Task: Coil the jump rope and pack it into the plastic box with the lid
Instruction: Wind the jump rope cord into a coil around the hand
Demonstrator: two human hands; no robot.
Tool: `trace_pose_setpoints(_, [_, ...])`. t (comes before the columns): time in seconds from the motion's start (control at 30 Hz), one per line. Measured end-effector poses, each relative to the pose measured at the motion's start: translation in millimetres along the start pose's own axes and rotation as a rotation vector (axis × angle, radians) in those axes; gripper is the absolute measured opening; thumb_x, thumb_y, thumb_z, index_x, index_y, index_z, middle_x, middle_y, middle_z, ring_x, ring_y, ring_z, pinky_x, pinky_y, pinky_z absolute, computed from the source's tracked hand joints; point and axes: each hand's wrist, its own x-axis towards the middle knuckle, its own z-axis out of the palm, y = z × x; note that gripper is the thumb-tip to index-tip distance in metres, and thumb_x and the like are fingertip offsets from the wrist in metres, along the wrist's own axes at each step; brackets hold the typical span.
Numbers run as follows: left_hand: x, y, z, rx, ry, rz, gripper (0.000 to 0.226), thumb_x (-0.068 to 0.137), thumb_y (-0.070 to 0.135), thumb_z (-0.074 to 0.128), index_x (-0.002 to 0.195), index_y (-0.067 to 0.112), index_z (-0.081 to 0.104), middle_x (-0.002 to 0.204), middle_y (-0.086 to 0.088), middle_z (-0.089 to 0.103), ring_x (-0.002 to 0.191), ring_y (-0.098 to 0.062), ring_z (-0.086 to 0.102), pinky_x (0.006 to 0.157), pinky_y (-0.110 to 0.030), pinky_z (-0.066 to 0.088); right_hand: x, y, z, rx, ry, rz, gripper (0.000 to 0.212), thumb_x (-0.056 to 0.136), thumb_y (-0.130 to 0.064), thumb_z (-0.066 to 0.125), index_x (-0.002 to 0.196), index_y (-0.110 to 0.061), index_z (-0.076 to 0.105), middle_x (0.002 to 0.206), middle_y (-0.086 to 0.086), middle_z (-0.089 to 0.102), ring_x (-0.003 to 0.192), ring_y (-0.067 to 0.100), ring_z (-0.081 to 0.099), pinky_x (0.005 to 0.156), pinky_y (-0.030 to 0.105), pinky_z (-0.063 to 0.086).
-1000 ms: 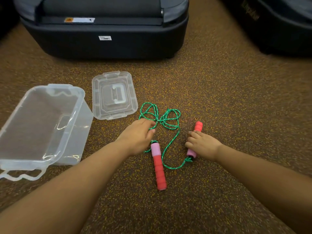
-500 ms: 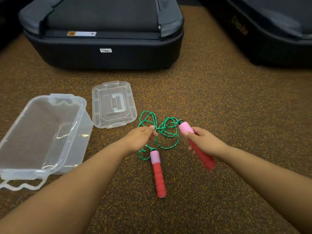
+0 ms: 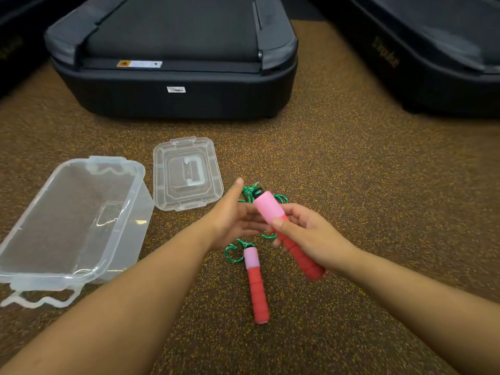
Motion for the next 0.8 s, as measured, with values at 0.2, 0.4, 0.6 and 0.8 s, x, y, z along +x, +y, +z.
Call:
trace_pose_setpoints(0.2, [-4.2, 16.5, -5.1, -0.268, -0.07, 0.083, 0.071, 0.096, 0.052, 0.017, 0.112, 0.001, 0.063, 0.111, -0.021, 0.068, 0.102, -0.031, 0.063, 0.102, -0.042, 0.043, -7.5, 8.7, 15.7, -0.03, -0.081, 0.004, 0.02, 0.095, -0.01, 0.051, 0.115, -0.009, 0.051, 0.087, 0.007, 0.064, 0.059, 0.005, 0.063, 0.06, 0.016, 0.05])
trace_pose_setpoints(0.4, [-11.8, 27.8, -15.6, -0.315, -0.137, 0.094, 0.052, 0.1, 0.035, 0.024, 0.111, 0.002, 0.063, 0.096, -0.013, 0.075, 0.081, -0.021, 0.073, 0.079, -0.031, 0.057, -7.7, 16.3, 25.6, -0.038, -0.145, 0.041, 0.013, 0.096, -0.013, 0.051, 0.109, -0.016, 0.054, 0.095, 0.008, 0.065, 0.071, 0.012, 0.064, 0.072, 0.025, 0.052])
trace_pose_setpoints(0.6, [-20.5, 43.3, -18.1, -0.331, -0.199, 0.111, 0.05, 0.1, 0.032, 0.028, 0.109, 0.001, 0.066, 0.092, -0.014, 0.075, 0.08, -0.022, 0.074, 0.076, -0.032, 0.058, -6.4, 25.3, 38.5, -0.22, -0.196, 0.016, 0.027, 0.08, -0.039, 0.06, 0.103, -0.026, 0.055, 0.105, 0.022, 0.067, 0.091, 0.019, 0.058, 0.095, 0.055, 0.047])
trace_pose_setpoints(0.8, [-25.8, 45.5, -10.3, -0.3, -0.272, 0.091, 0.048, 0.1, 0.031, 0.027, 0.118, -0.001, 0.06, 0.091, -0.013, 0.075, 0.081, -0.021, 0.074, 0.077, -0.032, 0.058, -1.5, 35.3, 42.1, -0.341, -0.187, -0.008, 0.051, 0.076, -0.048, 0.06, 0.109, -0.01, 0.056, 0.109, 0.027, 0.064, 0.094, 0.028, 0.061, 0.094, 0.059, 0.044])
